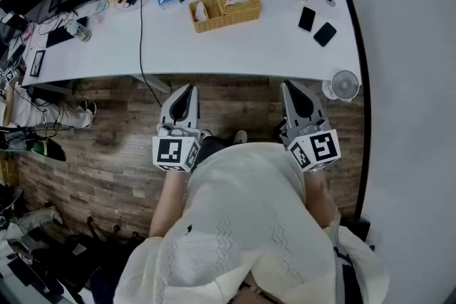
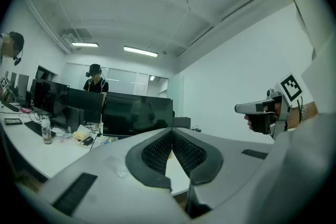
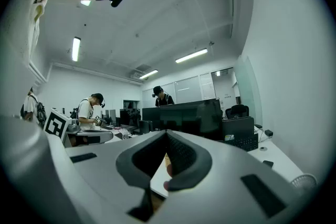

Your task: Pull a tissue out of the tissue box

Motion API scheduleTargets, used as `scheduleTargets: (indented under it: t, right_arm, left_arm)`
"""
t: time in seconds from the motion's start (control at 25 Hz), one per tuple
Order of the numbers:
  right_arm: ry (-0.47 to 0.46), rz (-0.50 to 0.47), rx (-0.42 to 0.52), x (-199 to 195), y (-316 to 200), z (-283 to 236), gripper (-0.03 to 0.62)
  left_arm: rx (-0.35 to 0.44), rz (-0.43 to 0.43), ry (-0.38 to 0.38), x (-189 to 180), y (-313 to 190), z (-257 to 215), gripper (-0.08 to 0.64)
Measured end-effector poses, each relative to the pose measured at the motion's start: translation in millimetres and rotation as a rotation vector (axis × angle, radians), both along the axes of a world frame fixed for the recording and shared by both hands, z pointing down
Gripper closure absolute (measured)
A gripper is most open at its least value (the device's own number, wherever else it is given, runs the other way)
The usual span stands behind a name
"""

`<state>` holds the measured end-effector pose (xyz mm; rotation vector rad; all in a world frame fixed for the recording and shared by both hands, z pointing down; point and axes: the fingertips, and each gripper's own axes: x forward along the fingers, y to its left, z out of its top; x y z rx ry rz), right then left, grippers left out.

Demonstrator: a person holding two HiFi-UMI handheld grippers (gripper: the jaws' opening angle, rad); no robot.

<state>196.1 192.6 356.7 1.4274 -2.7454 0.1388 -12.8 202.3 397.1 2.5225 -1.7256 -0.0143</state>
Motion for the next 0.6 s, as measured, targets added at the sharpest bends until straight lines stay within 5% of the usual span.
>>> scheduleTargets:
  t: [0.6]
  right_arm:
    - [0.021, -0.033, -0.014, -8.5, -15.0, 8.9, 0.592]
  left_arm:
    - [0.002, 0.001, -0.008, 5.1, -12.7, 4.7, 0.548]
